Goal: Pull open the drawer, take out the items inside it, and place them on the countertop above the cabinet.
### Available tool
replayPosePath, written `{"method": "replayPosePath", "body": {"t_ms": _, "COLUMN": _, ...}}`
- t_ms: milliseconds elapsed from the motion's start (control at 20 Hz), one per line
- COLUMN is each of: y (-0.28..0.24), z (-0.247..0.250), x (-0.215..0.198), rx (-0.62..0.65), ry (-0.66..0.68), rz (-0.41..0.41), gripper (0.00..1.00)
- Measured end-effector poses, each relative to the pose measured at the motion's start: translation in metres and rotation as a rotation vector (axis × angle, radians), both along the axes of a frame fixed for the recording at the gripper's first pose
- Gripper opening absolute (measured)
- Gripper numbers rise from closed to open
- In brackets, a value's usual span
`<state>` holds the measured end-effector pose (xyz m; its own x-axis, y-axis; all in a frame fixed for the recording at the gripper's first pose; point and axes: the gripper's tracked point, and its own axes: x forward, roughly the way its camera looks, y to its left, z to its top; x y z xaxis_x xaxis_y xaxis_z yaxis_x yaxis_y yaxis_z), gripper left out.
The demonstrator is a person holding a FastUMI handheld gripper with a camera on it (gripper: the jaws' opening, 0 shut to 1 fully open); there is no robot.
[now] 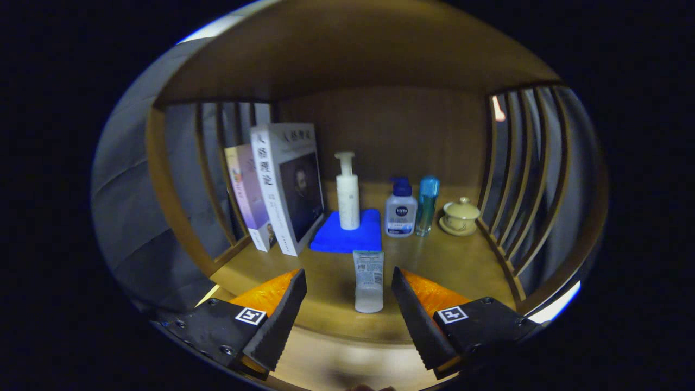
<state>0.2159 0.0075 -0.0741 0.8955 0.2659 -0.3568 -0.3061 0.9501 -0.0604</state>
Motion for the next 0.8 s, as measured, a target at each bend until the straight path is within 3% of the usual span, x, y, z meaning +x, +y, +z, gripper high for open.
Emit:
{"method": "replayPosePath", "body": {"t_ms": 500, "y": -0.004, "z": 0.035, "x": -0.136, "rx": 0.048, "ry": -0.366, "rz": -0.047, "gripper": 0.98}}
{"method": "replayPosePath", "body": {"t_ms": 800, "y": -0.011, "z": 0.022, "x": -0.189, "rx": 0.053, "ry": -0.425, "rz": -0.126, "gripper": 0.98}}
